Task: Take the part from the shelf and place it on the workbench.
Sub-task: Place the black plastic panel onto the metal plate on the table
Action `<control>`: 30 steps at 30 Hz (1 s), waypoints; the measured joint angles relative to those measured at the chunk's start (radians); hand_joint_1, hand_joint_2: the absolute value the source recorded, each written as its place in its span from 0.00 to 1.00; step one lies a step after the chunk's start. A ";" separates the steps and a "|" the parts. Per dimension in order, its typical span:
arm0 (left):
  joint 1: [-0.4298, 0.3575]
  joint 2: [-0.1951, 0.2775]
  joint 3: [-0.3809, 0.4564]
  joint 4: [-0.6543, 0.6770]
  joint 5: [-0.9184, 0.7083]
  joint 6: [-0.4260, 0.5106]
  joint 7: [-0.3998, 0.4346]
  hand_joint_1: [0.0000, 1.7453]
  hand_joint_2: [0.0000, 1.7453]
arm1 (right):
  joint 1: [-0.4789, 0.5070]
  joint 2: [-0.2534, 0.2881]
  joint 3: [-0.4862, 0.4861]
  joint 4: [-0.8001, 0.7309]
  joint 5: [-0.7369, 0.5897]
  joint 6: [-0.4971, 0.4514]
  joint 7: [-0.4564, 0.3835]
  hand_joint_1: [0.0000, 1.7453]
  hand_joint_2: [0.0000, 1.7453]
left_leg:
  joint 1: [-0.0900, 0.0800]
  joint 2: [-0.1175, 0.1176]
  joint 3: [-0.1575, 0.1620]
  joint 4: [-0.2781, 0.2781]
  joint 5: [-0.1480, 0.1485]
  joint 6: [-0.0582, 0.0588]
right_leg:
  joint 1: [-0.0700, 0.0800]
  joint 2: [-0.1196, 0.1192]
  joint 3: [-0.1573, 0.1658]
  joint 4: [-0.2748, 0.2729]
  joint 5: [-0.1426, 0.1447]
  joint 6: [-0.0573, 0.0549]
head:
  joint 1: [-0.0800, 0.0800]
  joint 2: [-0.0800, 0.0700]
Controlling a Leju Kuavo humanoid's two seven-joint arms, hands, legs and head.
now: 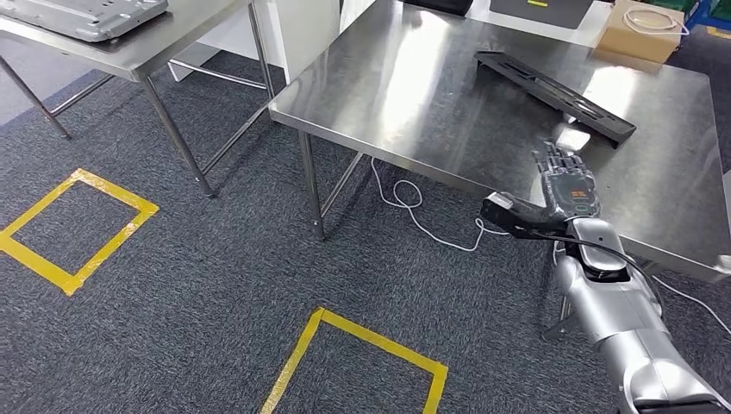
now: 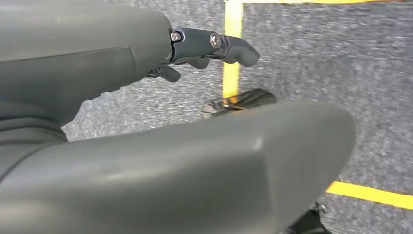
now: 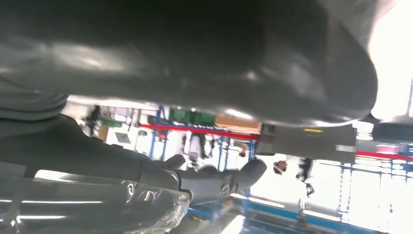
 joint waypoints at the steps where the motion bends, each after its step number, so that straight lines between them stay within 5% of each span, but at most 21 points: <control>1: 0.001 -0.001 0.000 0.000 0.000 0.001 -0.001 0.00 0.00 | 0.001 0.001 -0.001 0.008 0.000 0.000 -0.002 0.00 0.00 | -0.001 0.002 -0.012 -0.006 0.017 0.010 | -0.001 0.001 -0.022 0.045 -0.030 -0.004 | 0.002 0.000; 3: 0.001 -0.001 0.000 0.000 0.000 0.001 0.000 0.00 0.00 | 0.001 0.004 -0.002 0.019 0.002 -0.003 -0.002 0.00 0.00 | -0.004 0.003 -0.040 -0.005 0.039 0.016 | -0.001 0.003 -0.067 0.176 -0.105 -0.012 | 0.006 0.000; 5: 0.001 -0.003 0.000 0.000 0.000 0.001 0.002 0.00 0.00 | 0.001 0.010 -0.003 0.031 0.006 -0.006 -0.002 0.00 0.00 | -0.005 0.004 -0.069 -0.004 0.061 0.015 | 0.000 0.005 -0.063 0.238 -0.139 -0.004 | 0.007 0.000; 6: 0.001 -0.003 0.000 0.000 0.000 0.001 0.003 0.00 0.00 | 0.001 0.015 -0.004 0.035 0.005 -0.006 -0.003 0.00 0.00 | -0.006 0.005 -0.081 -0.004 0.072 0.013 | 0.000 0.006 -0.030 0.213 -0.137 0.003 | 0.009 0.000; 8: 0.000 -0.004 0.000 0.000 0.000 0.000 0.004 0.00 0.00 | -0.003 0.025 -0.011 0.042 -0.006 -0.004 -0.008 0.00 0.00 | -0.006 0.006 -0.098 -0.002 0.088 0.005 | -0.001 0.006 0.077 0.076 -0.117 0.012 | 0.010 0.000; 10: -0.001 -0.005 0.000 0.000 0.000 -0.001 0.004 0.00 0.00 | -0.010 0.036 -0.019 0.045 -0.018 0.000 -0.017 0.00 0.00 | -0.009 0.006 -0.108 0.000 0.100 -0.003 | 0.002 0.006 0.147 -0.031 -0.110 0.009 | 0.010 0.000; 14: -0.003 -0.004 0.000 0.000 0.000 -0.005 0.004 0.00 0.00 | -0.016 0.050 -0.028 0.054 -0.011 0.002 -0.030 0.00 0.00 | -0.011 0.007 -0.118 0.001 0.118 -0.019 | 0.004 0.010 0.150 -0.049 -0.092 -0.023 | 0.010 0.000; 16: -0.004 -0.004 0.000 0.000 -0.002 -0.009 0.005 0.00 0.00 | -0.019 0.055 -0.030 0.057 -0.004 0.001 -0.033 0.00 0.00 | -0.005 0.005 -0.133 0.031 0.092 -0.029 | -0.002 0.008 0.145 -0.048 -0.079 -0.040 | 0.009 0.000; 18: -0.005 -0.004 0.000 0.000 -0.003 -0.012 0.008 0.00 0.00 | -0.022 0.059 -0.032 0.058 -0.002 0.001 -0.034 0.00 0.00 | -0.002 0.002 -0.173 0.136 0.016 -0.039 | -0.004 0.006 0.135 -0.048 -0.066 -0.052 | 0.008 0.000; 20: -0.006 -0.004 0.000 0.000 -0.004 -0.013 0.010 0.00 0.00 | -0.022 0.063 -0.034 0.060 -0.001 0.000 -0.035 0.00 0.00 | 0.000 0.001 -0.216 0.265 -0.051 -0.045 | -0.002 0.006 0.121 -0.048 -0.055 -0.055 | 0.008 0.000; 21: -0.007 -0.004 -0.001 0.000 -0.004 -0.013 0.011 0.00 0.00 | -0.022 0.064 -0.034 0.062 0.002 -0.001 -0.035 0.00 0.00 | 0.001 0.001 -0.219 0.293 -0.060 -0.046 | -0.001 0.006 0.115 -0.048 -0.051 -0.054 | 0.008 0.000; 22: -0.008 -0.003 -0.001 0.000 -0.004 -0.013 0.012 0.00 0.00 | -0.022 0.066 -0.034 0.065 0.008 -0.005 -0.035 0.00 0.00 | 0.002 0.001 -0.200 0.279 -0.051 -0.046 | -0.001 0.007 0.111 -0.047 -0.047 -0.052 | 0.008 0.000; 26: -0.019 -0.003 -0.001 -0.002 0.000 -0.008 0.013 0.00 0.00 | -0.034 0.078 -0.037 0.072 0.017 -0.020 -0.039 0.00 0.00 | 0.004 -0.002 -0.049 0.043 0.021 -0.037 | 0.005 0.007 0.098 -0.040 -0.039 -0.039 | 0.009 0.000; 30: -0.029 -0.004 -0.001 -0.003 0.004 -0.006 0.010 0.00 0.00 | -0.054 0.090 -0.038 0.076 0.019 -0.014 -0.043 0.00 0.00 | -0.010 -0.004 -0.044 0.012 0.030 -0.024 | 0.019 0.007 0.083 -0.037 -0.031 -0.024 | 0.011 0.000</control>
